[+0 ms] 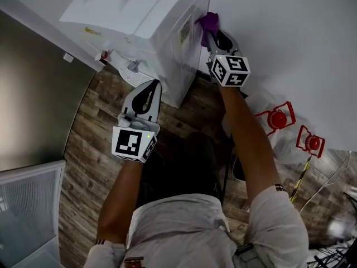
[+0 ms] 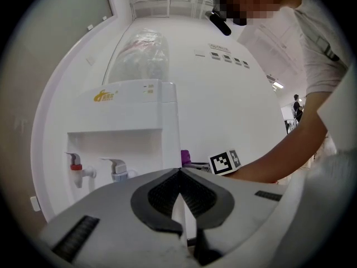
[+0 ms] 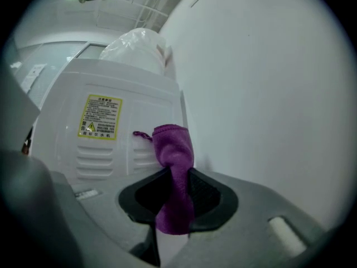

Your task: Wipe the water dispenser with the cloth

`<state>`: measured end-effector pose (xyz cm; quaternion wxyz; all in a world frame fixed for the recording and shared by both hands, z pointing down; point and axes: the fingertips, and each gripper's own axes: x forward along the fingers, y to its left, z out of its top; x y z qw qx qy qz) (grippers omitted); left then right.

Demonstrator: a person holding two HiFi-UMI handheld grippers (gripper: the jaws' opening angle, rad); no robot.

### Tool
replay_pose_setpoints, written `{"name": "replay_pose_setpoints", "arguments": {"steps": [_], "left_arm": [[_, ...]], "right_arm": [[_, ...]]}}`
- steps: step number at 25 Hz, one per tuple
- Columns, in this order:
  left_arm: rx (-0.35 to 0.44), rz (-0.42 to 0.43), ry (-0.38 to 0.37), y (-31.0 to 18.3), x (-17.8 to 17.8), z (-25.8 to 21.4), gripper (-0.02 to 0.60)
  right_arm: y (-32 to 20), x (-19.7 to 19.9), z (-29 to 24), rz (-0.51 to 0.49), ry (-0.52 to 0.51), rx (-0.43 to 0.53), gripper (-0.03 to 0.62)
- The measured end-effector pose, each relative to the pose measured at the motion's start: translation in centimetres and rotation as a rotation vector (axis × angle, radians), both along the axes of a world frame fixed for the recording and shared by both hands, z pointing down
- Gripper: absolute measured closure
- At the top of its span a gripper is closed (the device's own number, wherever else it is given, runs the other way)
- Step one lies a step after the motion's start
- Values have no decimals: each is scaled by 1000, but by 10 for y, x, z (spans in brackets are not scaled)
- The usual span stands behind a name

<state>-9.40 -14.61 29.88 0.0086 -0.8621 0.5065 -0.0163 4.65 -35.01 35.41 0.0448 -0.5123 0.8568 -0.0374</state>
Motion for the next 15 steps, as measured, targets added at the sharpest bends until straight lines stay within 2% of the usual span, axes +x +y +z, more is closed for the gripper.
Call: {"name": "replay_pose_setpoints", "arguments": {"steps": [5,9,15], "left_arm": [[14,-2,1,0,-1,3,583],[22,-8,14,0,-3,8,583],[21,-8,44,-1,-2,21,583]], "right_arm": [[9,5,1,-12,5,28,508],[41,-8,-17,-103,-2,97,508],[122,-38,-39,-274,-57,157,502]]}}
